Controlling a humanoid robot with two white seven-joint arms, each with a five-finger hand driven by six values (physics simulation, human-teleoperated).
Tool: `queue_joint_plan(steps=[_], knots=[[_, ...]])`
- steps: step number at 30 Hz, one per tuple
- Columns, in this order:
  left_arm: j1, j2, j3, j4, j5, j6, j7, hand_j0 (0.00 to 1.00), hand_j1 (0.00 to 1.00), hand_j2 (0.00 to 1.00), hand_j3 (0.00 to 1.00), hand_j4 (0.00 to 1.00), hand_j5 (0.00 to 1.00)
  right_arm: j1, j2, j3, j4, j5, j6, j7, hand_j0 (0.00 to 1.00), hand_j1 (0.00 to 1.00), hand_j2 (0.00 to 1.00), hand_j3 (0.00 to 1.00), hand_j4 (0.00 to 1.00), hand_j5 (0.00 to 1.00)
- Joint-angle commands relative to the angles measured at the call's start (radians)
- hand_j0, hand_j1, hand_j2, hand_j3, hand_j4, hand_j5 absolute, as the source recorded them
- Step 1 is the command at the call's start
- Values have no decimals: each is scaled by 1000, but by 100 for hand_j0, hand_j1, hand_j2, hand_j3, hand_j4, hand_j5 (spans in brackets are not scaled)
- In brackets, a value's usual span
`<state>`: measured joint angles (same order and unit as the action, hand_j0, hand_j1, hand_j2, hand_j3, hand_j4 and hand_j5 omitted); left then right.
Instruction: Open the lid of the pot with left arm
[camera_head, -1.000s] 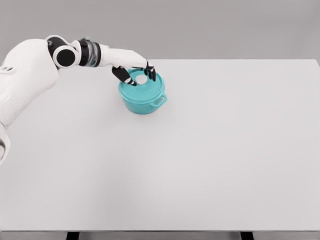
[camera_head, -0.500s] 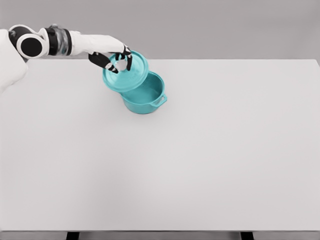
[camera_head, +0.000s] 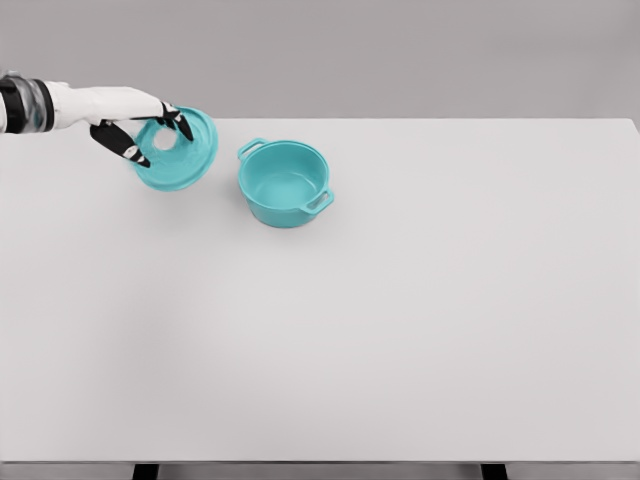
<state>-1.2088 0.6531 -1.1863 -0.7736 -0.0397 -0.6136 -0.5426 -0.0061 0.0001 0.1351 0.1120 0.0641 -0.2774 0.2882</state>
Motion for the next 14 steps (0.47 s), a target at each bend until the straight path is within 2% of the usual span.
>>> queue_joint_plan(steps=[1, 10, 11, 12, 14], knots=[[0, -1, 5, -1, 6, 3, 3, 100, 100, 100, 100, 100, 100, 0, 0, 0, 0, 0, 0, 0, 100, 100, 100, 100, 100, 100], [0, -3, 2, 7, 7, 3, 0, 100, 100, 100, 100, 100, 100, 0, 0, 0, 0, 0, 0, 0, 100, 100, 100, 100, 100, 100], [2, 10, 8, -44, 38, 3, 3, 100, 100, 100, 100, 100, 100, 0, 0, 0, 0, 0, 0, 0, 100, 100, 100, 100, 100, 100], [14, 25, 5, -131, 107, 3, 1, 100, 100, 100, 100, 100, 100, 0, 0, 0, 0, 0, 0, 0, 100, 100, 100, 100, 100, 100], [41, 135, 8, -288, 188, 3, 1, 100, 100, 100, 100, 100, 100, 0, 0, 0, 0, 0, 0, 0, 100, 100, 100, 100, 100, 100]])
